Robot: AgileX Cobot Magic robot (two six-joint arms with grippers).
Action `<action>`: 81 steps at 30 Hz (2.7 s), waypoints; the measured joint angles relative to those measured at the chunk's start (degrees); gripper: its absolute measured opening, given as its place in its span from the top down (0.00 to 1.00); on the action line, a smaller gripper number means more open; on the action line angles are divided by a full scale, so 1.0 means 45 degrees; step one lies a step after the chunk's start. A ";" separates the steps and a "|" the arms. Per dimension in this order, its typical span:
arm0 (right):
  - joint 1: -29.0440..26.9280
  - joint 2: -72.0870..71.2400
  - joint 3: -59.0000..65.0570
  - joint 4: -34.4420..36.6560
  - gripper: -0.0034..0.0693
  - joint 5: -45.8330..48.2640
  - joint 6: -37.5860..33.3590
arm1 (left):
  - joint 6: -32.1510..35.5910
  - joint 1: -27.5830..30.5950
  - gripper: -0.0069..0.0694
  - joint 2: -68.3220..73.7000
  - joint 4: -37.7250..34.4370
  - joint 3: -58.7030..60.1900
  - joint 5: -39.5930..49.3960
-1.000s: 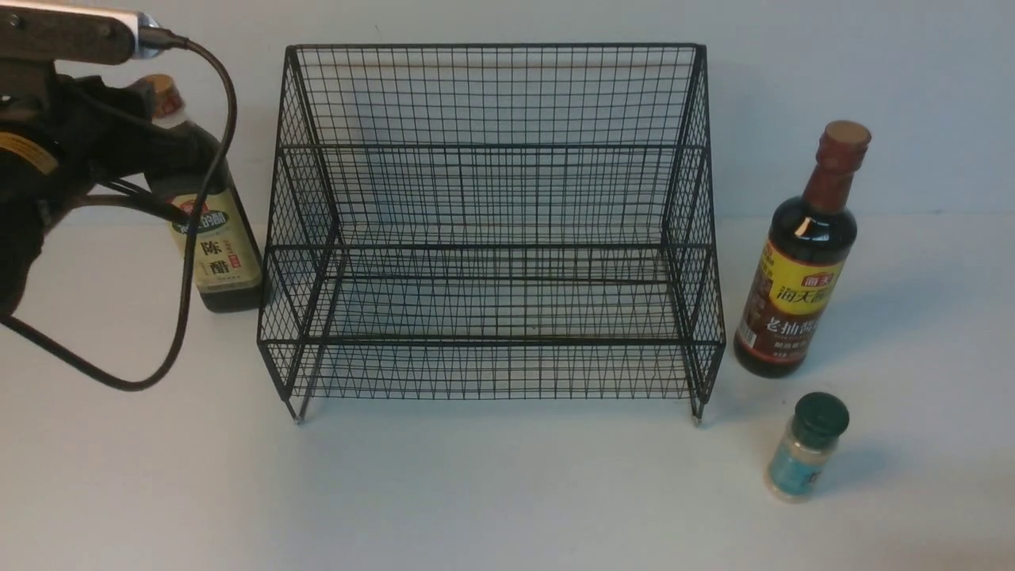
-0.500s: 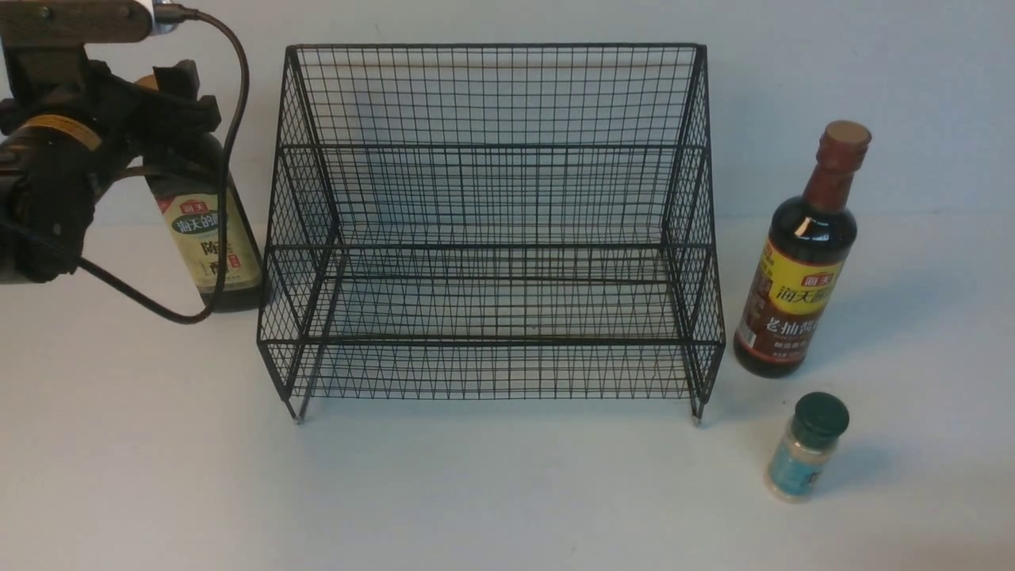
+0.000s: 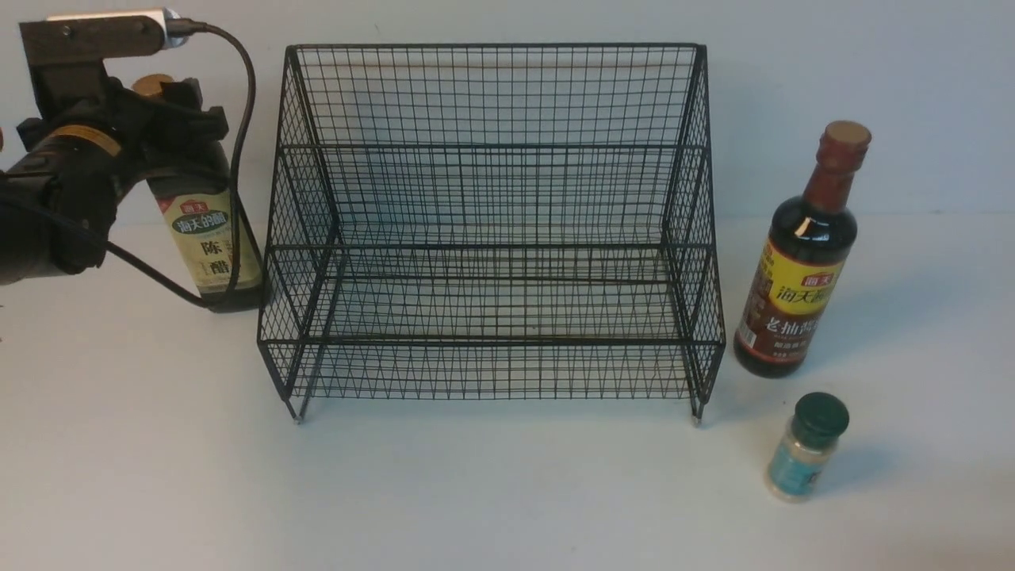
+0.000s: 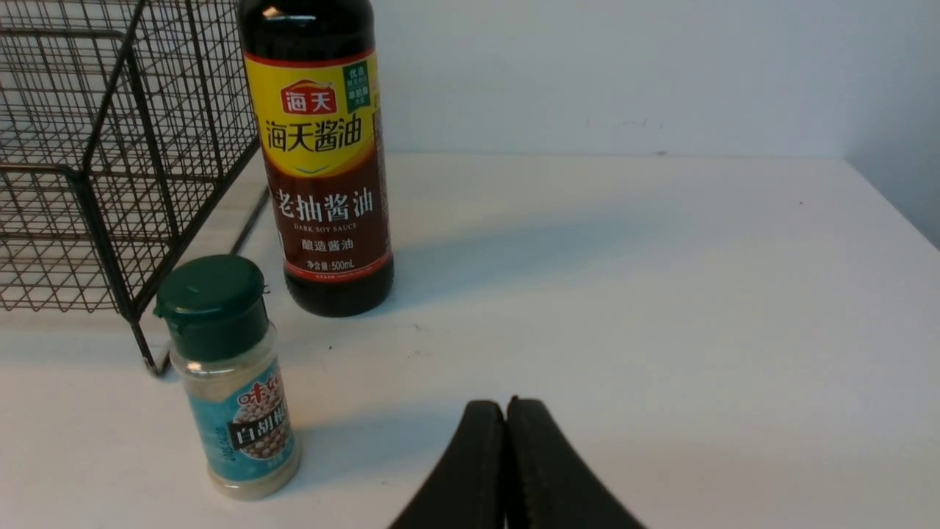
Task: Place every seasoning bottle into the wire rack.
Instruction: Use the left arm to grab the condiment bottle closest to it, then use the left arm to put the condiment bottle back on the shelf
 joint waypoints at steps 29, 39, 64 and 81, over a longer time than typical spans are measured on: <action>0.0000 0.0000 0.0000 0.0000 0.97 0.0000 0.0000 | 0.0475 -0.2549 0.50 -0.6763 0.0786 0.0132 0.3223; 0.0000 0.0000 0.0000 0.0000 0.97 0.0000 0.0000 | 0.0473 -0.4015 0.50 -0.5318 0.0526 -0.1194 0.3304; 0.0000 0.0000 0.0000 0.0000 0.97 0.0000 0.0000 | 0.0442 -0.4232 0.50 -0.2442 -0.0042 -0.1675 0.6993; 0.0000 0.0000 0.0000 0.0000 0.97 0.0000 0.0000 | 0.0432 -0.4232 0.26 -0.4494 -0.0002 -0.1711 0.9008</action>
